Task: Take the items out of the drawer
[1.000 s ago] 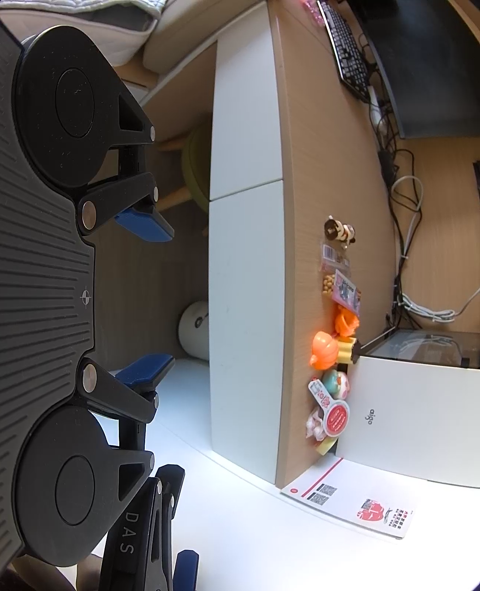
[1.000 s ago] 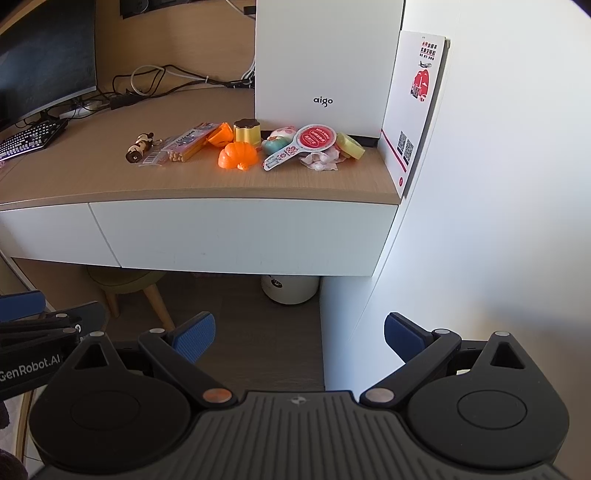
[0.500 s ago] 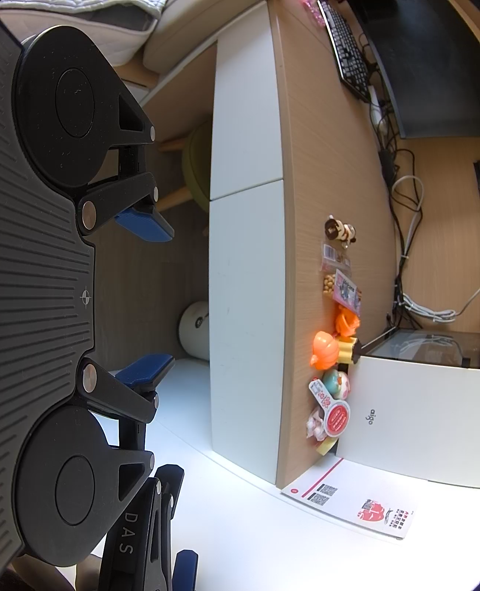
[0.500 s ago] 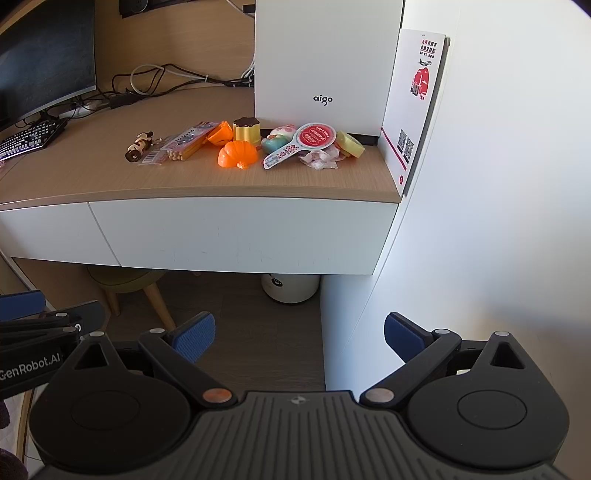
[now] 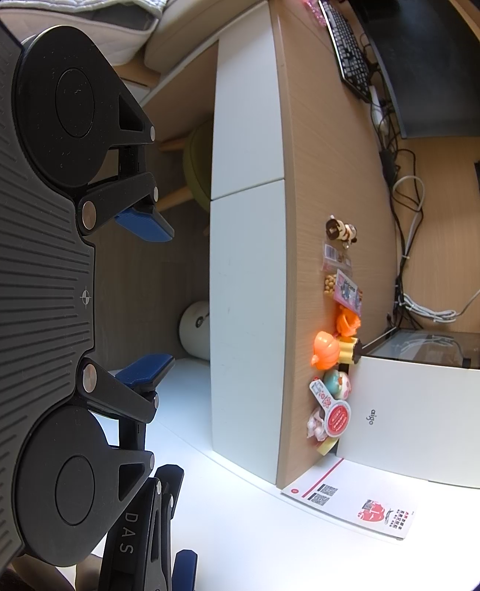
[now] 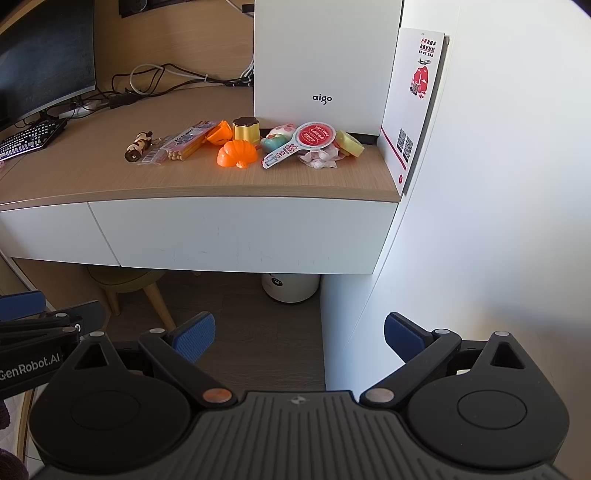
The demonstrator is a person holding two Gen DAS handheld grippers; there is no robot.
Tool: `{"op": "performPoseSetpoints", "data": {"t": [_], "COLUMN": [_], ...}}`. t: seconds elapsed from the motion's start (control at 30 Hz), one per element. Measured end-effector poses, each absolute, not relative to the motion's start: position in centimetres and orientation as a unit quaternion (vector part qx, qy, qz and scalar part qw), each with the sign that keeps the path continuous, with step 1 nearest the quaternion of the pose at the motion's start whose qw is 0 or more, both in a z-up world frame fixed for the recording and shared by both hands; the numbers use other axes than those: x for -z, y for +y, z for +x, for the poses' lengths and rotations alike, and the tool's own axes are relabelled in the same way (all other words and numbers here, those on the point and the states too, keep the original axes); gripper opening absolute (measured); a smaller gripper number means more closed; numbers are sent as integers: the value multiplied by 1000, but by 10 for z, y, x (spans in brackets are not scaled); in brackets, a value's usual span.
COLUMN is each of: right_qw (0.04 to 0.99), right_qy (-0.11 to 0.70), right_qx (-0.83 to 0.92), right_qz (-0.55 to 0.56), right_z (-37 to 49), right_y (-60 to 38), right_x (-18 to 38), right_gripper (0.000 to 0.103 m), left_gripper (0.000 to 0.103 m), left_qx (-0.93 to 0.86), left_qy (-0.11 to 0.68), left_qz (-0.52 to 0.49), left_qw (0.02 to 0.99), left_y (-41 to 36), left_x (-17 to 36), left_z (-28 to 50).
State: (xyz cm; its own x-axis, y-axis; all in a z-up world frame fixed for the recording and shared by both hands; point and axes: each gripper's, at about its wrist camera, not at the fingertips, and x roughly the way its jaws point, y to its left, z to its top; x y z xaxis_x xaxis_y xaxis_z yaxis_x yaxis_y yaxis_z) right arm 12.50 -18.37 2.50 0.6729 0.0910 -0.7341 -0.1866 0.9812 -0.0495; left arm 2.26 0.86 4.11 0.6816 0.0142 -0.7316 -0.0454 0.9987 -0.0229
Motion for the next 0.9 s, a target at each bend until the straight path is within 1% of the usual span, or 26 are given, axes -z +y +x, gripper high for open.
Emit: {"op": "performPoseSetpoints", "data": {"t": [0.27,0.33,0.37,0.4,0.43,0.47,0.5,0.7,0.73,0.9], "right_qw": [912,912,911,911,911,911,911,914,915,923], "right_qy": [400,400,401,402,402,402,403,400,399,379], "right_qx": [-74,-73,-73,-73,-73,-73,-73,-62,-64,-71], "right_qz": [-58,-57,-56,-56,-55,-52,-48,-1,3,-14], "right_z": [125,126,126,127,127,128,129,139,141,154], "right_y": [-186,-187,-187,-187,-187,-188,-189,-205,-206,-197], "right_x": [-25,-26,-26,-26,-26,-26,-27,-36,-39,-64], "right_gripper": [99,99,99,99,99,99,99,99,99,99], "left_gripper": [73,70,63,46,20,10,12,12,15,14], "left_qx": [-19,-15,-8,0,9,20,28,26,44,20], "left_qy": [396,397,398,397,395,395,396,365,362,357], "left_qz": [-24,-29,-34,-41,-50,-61,-71,-57,-63,-79], "left_qw": [918,917,917,917,917,917,915,929,929,931], "left_y": [3,3,3,3,3,4,4,10,16,64], "left_x": [-39,-39,-38,-38,-37,-36,-34,-27,-26,-16], "left_z": [24,25,25,25,26,27,29,43,49,77]}}
